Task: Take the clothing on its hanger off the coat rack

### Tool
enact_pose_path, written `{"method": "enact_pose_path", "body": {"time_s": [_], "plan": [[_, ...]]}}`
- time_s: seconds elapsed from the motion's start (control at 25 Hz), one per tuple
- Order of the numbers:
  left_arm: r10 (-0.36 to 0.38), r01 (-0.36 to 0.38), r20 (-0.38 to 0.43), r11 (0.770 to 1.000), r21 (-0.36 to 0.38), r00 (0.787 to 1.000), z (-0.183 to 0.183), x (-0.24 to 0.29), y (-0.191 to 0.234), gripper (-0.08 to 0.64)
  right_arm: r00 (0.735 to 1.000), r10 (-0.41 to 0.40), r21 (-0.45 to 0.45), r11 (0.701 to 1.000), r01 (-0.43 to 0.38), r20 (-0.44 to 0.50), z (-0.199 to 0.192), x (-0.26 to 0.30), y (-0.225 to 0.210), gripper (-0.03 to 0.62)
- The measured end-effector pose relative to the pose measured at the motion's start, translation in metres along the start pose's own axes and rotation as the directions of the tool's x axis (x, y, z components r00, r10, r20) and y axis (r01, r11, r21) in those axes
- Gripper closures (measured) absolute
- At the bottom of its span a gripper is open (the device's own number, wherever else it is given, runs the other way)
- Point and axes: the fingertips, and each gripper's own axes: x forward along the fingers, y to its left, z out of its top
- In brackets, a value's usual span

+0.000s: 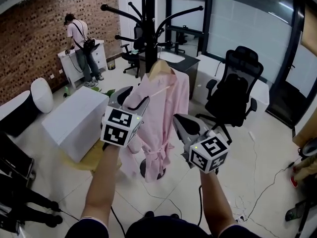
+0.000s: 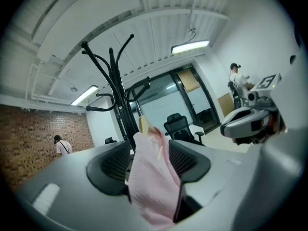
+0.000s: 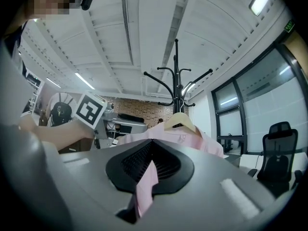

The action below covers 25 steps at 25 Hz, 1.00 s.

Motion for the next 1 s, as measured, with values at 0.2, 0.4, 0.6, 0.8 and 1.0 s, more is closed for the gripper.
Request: {"method": "enact_pose_path", "body": {"time_s": [0.2,0.4,0.6,0.8,1.0], "plan": [[0.027,-0.02,-0.127,0.998,0.061,0.992,-0.01,0.021,0.025,0.208,1.0,0.013,0.002,1.0,-0.013,0.015,0.003,-0.001,-0.002,0.592],[-0.01,0.029,-0.221,0.996,0.083,0.975,-0.024,0.042,0.025,0.207,1.0,0.001,0.011,1.0,-0.001,0.024,0.003,-0.005,-0.012,0.592],[-0.022,0.067,-0.297,0.988,0.142,0.955,-0.043,0.062,0.023,0.217,1.0,-0.012,0.024,1.0,0.012,0.026,-0.001,-0.011,-0.016,0.592],[-0.017,0.082,-0.342,0.981,0.177,0.939,-0.054,0.078,0.023,0.263,0.999,-0.031,0.038,0.999,0.03,0.022,-0.007,-0.016,-0.024,0.592],[-0.023,0.103,-0.38,0.976,0.19,0.925,-0.066,0.087,0.02,0.449,0.998,-0.057,0.044,0.997,0.056,0.022,-0.009,-0.022,-0.033,0.592]]}}
